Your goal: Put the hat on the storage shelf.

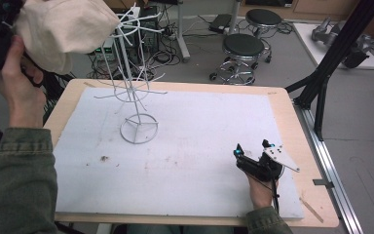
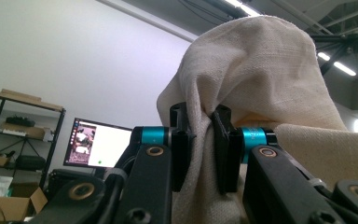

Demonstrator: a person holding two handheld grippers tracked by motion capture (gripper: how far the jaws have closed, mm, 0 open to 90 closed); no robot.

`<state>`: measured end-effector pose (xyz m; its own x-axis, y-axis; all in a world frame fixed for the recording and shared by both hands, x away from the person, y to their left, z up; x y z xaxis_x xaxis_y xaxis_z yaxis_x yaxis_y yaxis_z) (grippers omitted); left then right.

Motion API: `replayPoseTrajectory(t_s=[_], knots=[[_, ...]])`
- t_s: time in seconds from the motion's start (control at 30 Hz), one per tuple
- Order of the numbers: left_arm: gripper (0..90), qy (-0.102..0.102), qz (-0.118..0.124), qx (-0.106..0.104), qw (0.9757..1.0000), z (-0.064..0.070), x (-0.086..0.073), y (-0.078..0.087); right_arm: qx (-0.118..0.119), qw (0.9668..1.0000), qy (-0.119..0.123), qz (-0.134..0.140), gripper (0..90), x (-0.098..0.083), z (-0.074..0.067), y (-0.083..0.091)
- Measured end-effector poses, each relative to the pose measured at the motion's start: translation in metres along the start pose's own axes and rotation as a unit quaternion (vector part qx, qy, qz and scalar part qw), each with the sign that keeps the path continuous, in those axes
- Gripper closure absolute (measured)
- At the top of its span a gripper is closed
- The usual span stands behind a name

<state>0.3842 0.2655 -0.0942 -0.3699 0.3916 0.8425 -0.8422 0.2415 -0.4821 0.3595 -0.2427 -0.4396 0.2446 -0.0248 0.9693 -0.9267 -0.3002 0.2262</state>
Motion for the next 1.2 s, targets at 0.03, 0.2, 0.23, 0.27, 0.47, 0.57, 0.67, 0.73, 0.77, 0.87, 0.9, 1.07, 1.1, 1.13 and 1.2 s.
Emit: replayPoseTrajectory(t_s=[0.03,0.2,0.23,0.27,0.47,0.57,0.67,0.73,0.77,0.87,0.9,1.07,1.1,1.13,1.2], knots=[[79.3,0.002,-0.001,0.000,1.0000,0.000,-0.002,-0.001,0.000,1.0000,0.000,0.000,5.2,0.000,0.000,0.000],[79.4,0.013,-0.003,0.000,0.9999,0.001,-0.009,-0.005,0.001,1.0000,-0.002,0.003,5.2,0.001,-0.002,0.002],[79.4,0.010,-0.004,0.000,0.9999,0.002,-0.010,-0.005,0.001,1.0000,0.000,0.003,5.2,0.001,-0.002,0.002],[79.4,0.004,-0.005,0.001,1.0000,0.003,-0.011,-0.005,0.001,1.0000,0.000,0.004,5.2,0.001,-0.002,0.002],[79.4,0.000,-0.007,0.003,1.0000,0.001,-0.019,-0.002,-0.001,1.0000,0.000,0.008,5.1,0.002,-0.001,0.003],[79.4,0.004,-0.007,0.007,0.9999,-0.004,-0.023,0.004,-0.009,0.9999,-0.001,0.013,5.1,0.004,0.000,0.005],[79.4,0.004,-0.007,0.008,0.9999,-0.006,-0.025,0.007,-0.013,0.9998,-0.001,0.018,5.1,0.005,0.001,0.006],[79.4,0.002,-0.006,0.009,0.9999,-0.008,-0.027,0.009,-0.019,0.9996,0.000,0.022,5.1,0.006,0.002,0.007],[79.4,0.002,-0.008,0.010,0.9999,-0.009,-0.028,0.010,-0.022,0.9994,0.001,0.026,5.1,0.007,0.003,0.008],[79.4,0.003,-0.012,0.008,0.9999,-0.010,-0.033,0.012,-0.024,0.9994,0.002,0.025,5.0,0.006,0.003,0.008],[79.4,0.003,-0.014,0.008,0.9999,-0.010,-0.035,0.013,-0.023,0.9994,0.000,0.024,5.1,0.006,0.003,0.008],[79.3,-0.011,-0.025,0.004,0.9996,-0.007,-0.047,0.020,-0.023,0.9995,0.000,0.024,5.1,0.006,0.003,0.008],[79.3,-0.017,-0.029,0.003,0.9994,-0.007,-0.050,0.022,-0.022,0.9995,0.003,0.024,5.0,0.006,0.003,0.008],[79.3,-0.021,-0.031,0.006,0.9993,-0.007,-0.053,0.024,-0.023,0.9995,0.003,0.024,5.1,0.006,0.003,0.008],[79.3,-0.022,-0.035,0.006,0.9991,-0.009,-0.060,0.029,-0.022,0.9995,0.002,0.024,5.1,0.006,0.003,0.008]])
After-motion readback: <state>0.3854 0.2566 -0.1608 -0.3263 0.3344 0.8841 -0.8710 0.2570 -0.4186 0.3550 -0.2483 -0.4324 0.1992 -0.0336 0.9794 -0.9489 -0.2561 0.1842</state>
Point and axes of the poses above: each handheld gripper's, and its own axes: y roughly backward along the jaws, x roughly out of its top, z roughly to its right, the point moved 9 cm from there along -y, roughly forward along the jaws, and after that the axes turned 4 degrees about x, right-handed, at the moved point
